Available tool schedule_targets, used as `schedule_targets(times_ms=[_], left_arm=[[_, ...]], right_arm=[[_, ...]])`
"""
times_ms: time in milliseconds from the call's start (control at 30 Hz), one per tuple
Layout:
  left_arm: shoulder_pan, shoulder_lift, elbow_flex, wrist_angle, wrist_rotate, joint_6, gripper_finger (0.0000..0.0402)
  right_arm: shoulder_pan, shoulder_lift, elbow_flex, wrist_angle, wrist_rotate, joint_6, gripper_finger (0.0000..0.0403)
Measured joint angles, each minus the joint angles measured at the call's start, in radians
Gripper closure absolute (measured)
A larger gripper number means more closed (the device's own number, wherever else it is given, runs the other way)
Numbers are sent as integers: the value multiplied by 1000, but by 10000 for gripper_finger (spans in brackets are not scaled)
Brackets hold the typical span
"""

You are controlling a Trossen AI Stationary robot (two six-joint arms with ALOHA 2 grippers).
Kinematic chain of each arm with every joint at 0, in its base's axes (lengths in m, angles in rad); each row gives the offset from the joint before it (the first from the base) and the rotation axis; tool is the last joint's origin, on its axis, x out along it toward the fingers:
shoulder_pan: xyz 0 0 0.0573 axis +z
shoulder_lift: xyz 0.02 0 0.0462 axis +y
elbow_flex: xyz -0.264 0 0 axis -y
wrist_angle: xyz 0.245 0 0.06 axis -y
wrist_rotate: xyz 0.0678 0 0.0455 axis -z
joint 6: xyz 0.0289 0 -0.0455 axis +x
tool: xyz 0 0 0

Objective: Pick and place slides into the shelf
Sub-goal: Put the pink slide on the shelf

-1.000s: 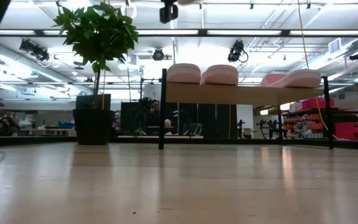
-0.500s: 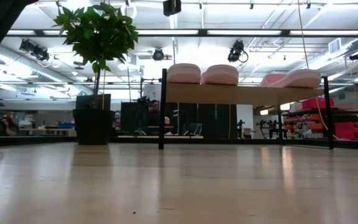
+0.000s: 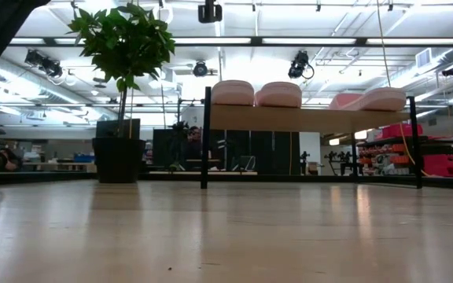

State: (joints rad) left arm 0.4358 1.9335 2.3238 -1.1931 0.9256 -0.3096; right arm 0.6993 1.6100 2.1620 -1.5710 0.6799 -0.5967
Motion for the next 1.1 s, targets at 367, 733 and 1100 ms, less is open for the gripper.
schedule_targets(times_ms=[367, 733, 1100], left_arm=[[-3, 0, -8, 10, 47, -22, 364], [9, 47, -8, 44, 56, -20, 364], [13, 79, -8, 82, 101, -39, 364]], right_arm=[[30, 0, 0, 59, 52, 0, 119], [89, 0, -30, 155, 89, -111, 137], [76, 0, -217, 157, 110, -113, 171]])
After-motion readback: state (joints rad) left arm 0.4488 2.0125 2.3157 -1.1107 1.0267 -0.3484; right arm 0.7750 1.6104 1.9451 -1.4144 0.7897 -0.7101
